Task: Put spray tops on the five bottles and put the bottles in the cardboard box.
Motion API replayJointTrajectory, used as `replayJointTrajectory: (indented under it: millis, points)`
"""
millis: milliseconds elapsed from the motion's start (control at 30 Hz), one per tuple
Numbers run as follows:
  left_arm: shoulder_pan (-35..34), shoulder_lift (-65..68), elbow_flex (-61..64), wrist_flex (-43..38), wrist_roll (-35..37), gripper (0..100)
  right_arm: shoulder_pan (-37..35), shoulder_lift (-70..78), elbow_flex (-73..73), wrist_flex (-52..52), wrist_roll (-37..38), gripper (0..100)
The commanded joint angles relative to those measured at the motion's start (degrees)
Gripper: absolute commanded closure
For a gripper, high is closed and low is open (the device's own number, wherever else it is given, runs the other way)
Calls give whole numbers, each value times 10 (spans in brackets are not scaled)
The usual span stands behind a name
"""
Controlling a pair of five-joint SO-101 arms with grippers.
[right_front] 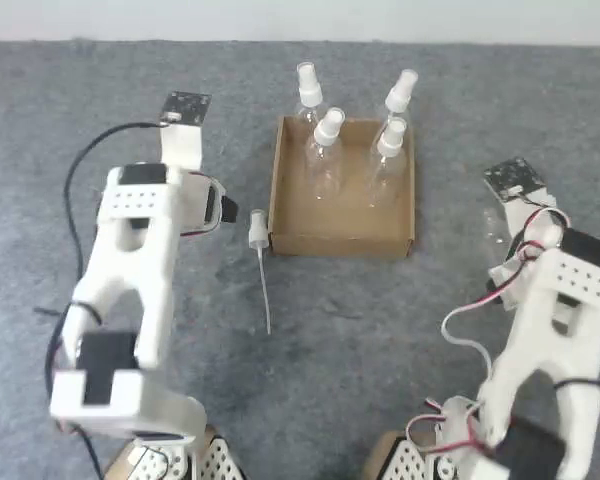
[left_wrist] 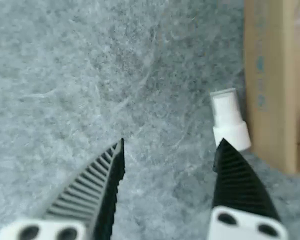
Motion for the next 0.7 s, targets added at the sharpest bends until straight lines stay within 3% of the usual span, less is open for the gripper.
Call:
replayJointTrajectory:
  millis: [0, 233, 667]
  points:
    - [10, 52, -79, 4, -6, 728, 12, 41, -7, -44, 4, 993]
    - [57, 101, -116, 0, 14, 728, 18, 103, -4, -80, -19, 993]
    - [58, 185, -134, 3, 11, 732, 25, 121, -4, -87, -18, 993]
